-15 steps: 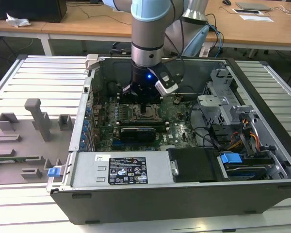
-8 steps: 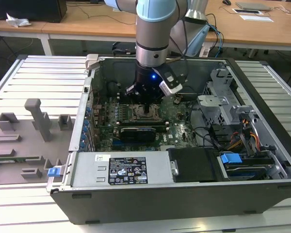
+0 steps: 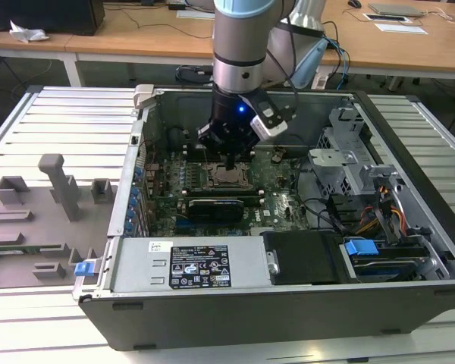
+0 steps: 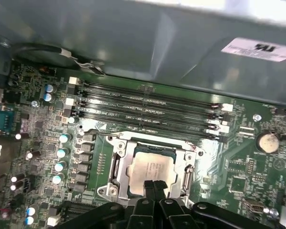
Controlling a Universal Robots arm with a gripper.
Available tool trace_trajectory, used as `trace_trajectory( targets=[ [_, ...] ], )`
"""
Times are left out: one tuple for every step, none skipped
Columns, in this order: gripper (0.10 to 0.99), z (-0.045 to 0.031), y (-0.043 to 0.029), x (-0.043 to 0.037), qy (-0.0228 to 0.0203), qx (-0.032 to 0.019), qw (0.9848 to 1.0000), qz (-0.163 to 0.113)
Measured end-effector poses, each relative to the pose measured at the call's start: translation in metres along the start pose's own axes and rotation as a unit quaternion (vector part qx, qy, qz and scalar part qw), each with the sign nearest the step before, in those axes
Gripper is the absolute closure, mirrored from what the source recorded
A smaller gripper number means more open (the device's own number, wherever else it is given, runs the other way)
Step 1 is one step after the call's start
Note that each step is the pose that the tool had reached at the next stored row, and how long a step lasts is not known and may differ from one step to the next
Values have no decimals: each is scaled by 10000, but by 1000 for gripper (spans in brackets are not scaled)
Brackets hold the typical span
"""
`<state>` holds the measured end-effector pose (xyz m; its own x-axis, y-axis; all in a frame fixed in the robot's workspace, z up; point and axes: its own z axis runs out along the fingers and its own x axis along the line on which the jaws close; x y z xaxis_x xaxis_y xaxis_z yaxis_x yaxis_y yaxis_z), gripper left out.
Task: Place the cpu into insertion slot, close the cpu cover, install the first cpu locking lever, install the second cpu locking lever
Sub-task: 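Close the cpu cover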
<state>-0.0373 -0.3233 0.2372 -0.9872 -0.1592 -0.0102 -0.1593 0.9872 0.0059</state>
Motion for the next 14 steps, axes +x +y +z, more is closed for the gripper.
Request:
trace_trajectory(
  targets=[
    [980, -24, 0, 0, -2, 1, 10000, 5],
    [980, -61, 0, -1, -4, 1, 10000, 13],
    [980, -100, 1, -1, -5, 2, 10000, 23],
    [980, -122, 1, -1, -5, 2, 10000, 31],
    [980, -134, 1, -1, -5, 2, 10000, 35],
    [980, -147, 1, -2, -5, 2, 10000, 41],
    [980, -153, 1, -2, -5, 2, 10000, 46],
    [980, -153, 1, -2, -6, 1, 10000, 46],
    [980, -153, 1, -2, -6, 1, 10000, 46],
    [980, -154, 1, -2, -5, 2, 10000, 46],
    [980, -154, 1, -2, -5, 3, 10000, 46],
    [980, -154, 1, -2, -5, 3, 10000, 46],
    [980, -155, 1, -2, -5, 3, 10000, 46],
    [980, -155, 1, -2, -5, 3, 10000, 47]
  ],
)
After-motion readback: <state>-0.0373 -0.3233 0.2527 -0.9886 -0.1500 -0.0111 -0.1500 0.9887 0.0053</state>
